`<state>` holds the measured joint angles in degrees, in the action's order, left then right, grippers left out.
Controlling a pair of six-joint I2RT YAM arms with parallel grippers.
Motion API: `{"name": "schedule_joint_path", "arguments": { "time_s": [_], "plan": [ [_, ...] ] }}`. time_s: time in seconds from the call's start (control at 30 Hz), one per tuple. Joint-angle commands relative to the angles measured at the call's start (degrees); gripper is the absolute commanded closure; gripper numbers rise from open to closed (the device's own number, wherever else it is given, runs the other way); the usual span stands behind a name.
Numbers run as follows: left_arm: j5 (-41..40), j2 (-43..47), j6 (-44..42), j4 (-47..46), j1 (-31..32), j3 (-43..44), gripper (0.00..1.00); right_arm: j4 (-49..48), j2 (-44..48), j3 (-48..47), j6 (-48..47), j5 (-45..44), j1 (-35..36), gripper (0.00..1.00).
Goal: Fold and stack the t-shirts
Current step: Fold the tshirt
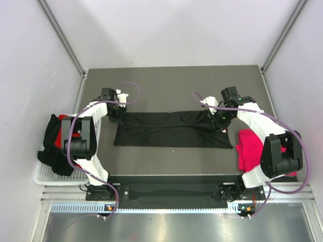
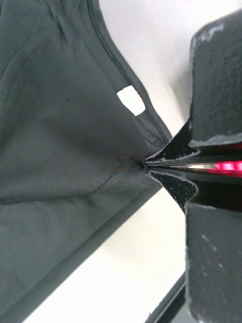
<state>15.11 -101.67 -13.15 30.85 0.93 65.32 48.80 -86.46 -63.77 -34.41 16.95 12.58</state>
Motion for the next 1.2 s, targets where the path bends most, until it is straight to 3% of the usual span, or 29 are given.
{"name": "schedule_joint_path", "arguments": {
  "time_s": [0.0, 0.1, 0.23, 0.37, 0.73, 1.17],
  "plan": [
    [-0.52, 0.42, 0.05, -0.09, 0.30, 0.42, 0.76, 1.74, -0.64, -2.58, 0.75, 3.17, -0.54, 1.00],
    [-0.96, 1.12, -0.21, 0.00, 0.30, 0.16, 0.77, 4.54, -0.82, -3.90, 0.58, 5.98, -0.54, 0.98],
    [-0.96, 2.17, -0.13, 0.17, 0.21, 0.33, 0.77, 8.16, 0.41, -7.07, 0.13, 8.55, -0.71, 0.78],
    [-0.26, 2.79, -0.04, 0.53, 0.30, 0.69, 0.77, 2.82, -0.28, -10.05, 2.41, 3.45, -2.99, 0.77],
    [1.76, 0.42, -0.92, 0.71, 0.30, 1.83, 0.80, -2.04, -25.15, -22.52, 4.88, 8.88, -9.76, 0.76],
    [1.50, -1.52, -0.21, 1.14, 0.30, 4.02, 0.82, -1.86, -30.09, -27.64, 5.06, 8.45, -10.47, 0.72]
  ]
}}
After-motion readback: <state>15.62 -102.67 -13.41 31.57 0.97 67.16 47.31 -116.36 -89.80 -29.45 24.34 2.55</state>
